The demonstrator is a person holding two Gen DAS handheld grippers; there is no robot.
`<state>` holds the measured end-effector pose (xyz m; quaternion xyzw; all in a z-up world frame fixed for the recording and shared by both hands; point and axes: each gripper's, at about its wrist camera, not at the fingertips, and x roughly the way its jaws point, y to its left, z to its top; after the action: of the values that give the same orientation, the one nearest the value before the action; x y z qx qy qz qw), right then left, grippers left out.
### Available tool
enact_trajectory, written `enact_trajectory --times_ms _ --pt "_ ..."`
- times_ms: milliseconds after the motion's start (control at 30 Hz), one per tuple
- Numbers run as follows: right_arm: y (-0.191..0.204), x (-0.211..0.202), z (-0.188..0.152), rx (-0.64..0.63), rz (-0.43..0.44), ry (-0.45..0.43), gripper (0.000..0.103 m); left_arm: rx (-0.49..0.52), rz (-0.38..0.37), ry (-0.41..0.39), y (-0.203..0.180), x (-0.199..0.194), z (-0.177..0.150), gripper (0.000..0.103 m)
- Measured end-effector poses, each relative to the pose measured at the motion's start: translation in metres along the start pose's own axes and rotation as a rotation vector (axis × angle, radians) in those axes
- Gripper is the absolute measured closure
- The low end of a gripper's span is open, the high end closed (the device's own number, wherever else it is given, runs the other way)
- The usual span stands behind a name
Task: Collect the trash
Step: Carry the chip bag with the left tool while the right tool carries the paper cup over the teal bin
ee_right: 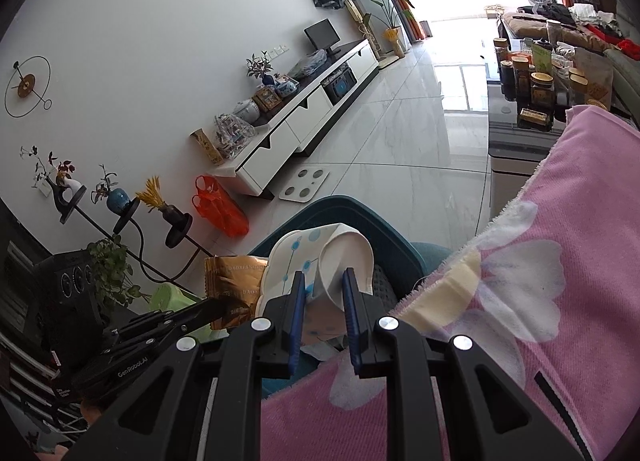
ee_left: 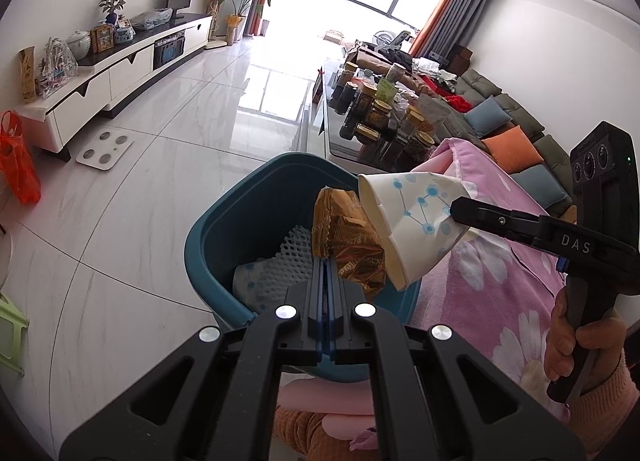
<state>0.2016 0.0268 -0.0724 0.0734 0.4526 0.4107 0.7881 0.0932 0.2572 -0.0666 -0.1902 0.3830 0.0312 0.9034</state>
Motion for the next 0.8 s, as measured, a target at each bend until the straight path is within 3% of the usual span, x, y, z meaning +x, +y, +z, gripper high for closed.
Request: enact_trajectory --times_ms 800 --pt "0.005 0.025 0.002 -0.010 -0.028 0.055 0.085 -0.006 0.035 0.046 0.002 0.032 0.001 0.100"
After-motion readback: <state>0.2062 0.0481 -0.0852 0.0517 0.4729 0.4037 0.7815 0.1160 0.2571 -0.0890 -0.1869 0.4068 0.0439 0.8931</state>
